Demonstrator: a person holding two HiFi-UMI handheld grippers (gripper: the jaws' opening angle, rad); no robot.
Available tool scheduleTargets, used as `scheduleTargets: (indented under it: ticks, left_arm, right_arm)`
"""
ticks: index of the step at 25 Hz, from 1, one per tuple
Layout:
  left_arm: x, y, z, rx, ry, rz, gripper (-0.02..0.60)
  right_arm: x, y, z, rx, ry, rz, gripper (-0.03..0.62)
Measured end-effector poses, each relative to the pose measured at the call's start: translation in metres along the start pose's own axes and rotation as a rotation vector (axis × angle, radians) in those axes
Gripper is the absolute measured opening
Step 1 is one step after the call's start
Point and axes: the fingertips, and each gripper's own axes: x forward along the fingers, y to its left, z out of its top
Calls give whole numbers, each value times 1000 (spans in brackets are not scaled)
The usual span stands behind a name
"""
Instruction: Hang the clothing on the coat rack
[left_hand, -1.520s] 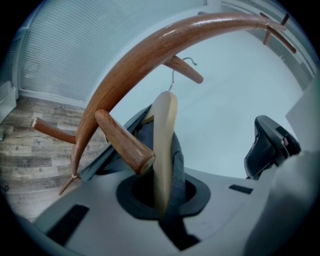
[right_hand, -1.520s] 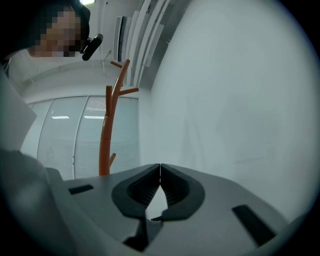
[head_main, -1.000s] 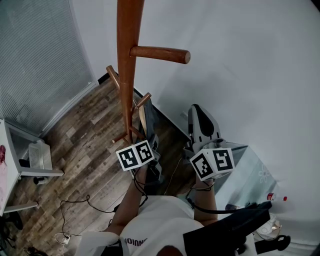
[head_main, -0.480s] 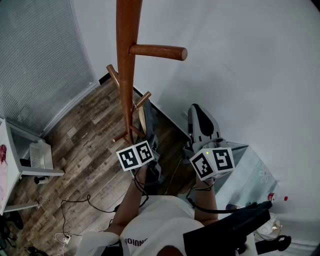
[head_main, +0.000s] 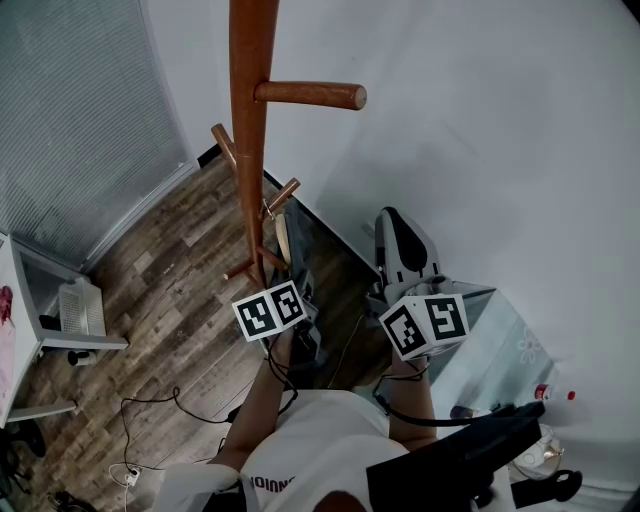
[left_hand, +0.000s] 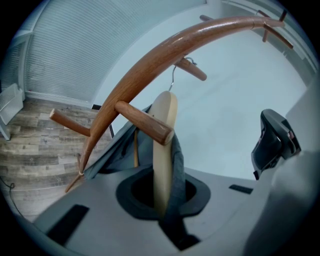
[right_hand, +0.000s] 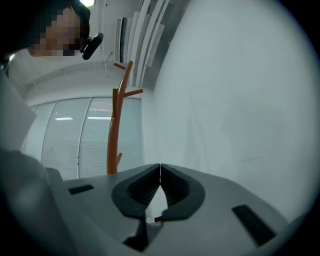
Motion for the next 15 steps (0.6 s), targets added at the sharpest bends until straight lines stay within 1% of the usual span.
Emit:
scheduleTargets:
  ticks: [15]
  left_arm:
    - [1, 8, -4, 15, -10, 17, 28]
  right_arm:
    - [-6, 0, 2, 0, -7, -5, 20]
